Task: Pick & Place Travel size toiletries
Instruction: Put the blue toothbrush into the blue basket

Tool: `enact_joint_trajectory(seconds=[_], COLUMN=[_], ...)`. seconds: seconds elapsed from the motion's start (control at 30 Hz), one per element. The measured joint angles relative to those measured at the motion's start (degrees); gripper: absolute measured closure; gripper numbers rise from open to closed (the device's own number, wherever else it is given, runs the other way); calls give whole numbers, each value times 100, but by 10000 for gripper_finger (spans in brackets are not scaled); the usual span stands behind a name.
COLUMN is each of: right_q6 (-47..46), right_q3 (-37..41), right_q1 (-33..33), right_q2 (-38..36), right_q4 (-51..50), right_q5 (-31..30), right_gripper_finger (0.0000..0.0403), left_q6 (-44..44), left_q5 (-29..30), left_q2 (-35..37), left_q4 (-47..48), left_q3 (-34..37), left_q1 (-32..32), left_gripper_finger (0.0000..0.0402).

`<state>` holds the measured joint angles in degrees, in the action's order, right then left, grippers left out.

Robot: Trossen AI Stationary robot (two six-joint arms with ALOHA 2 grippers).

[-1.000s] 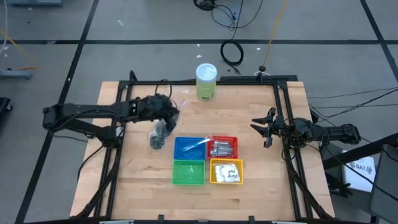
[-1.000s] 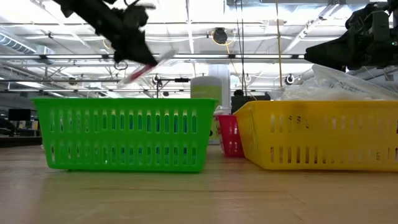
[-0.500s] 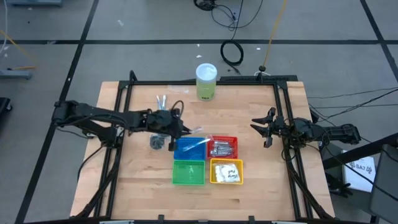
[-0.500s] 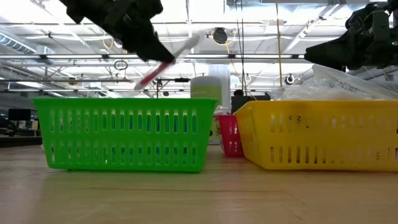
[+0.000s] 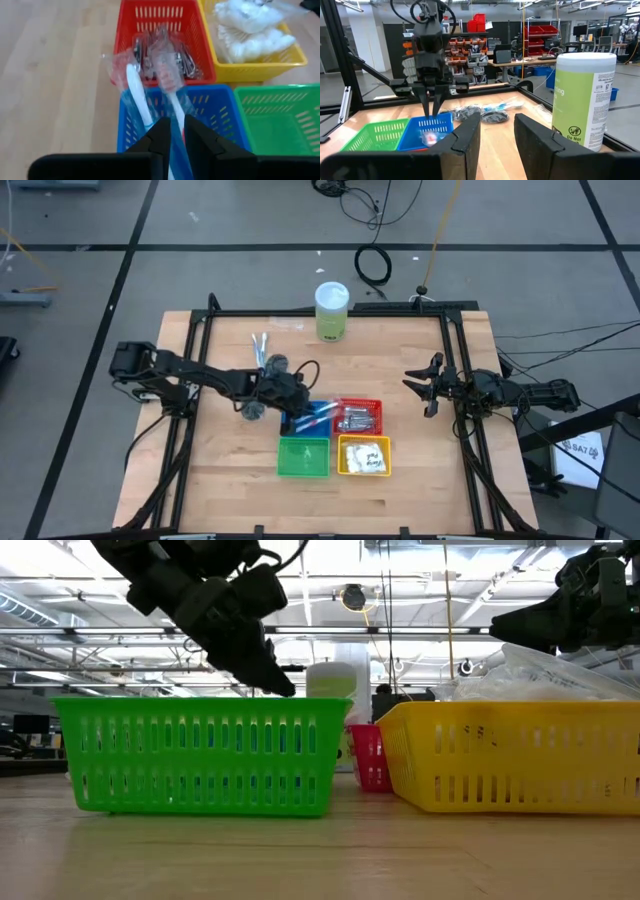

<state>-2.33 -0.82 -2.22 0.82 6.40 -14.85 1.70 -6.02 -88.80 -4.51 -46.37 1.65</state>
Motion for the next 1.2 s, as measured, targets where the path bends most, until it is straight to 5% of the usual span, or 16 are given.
enact_joint_trajectory(seconds=[0.63,0.8,1.07,1.2], right_q6=[0,0,0,0], right_q3=[0,0,0,1], right_q1=[0,-1,-2,-1], right_q2=[0,0,2,2], right_q4=[2,2,0,-2], right_q5=[0,0,-1,-2], right_gripper_finger=[293,293,293,293], left_q6=[-74,-423,-1081,-1500], left_q5=[244,1365,4535,5023], left_q2=[325,954,1666,1639], left_q4=[75,785,2018,2271], left_q3=[4,2,1,2], left_q1=[-195,-403,-664,-836], left_gripper_finger=[346,346,346,346])
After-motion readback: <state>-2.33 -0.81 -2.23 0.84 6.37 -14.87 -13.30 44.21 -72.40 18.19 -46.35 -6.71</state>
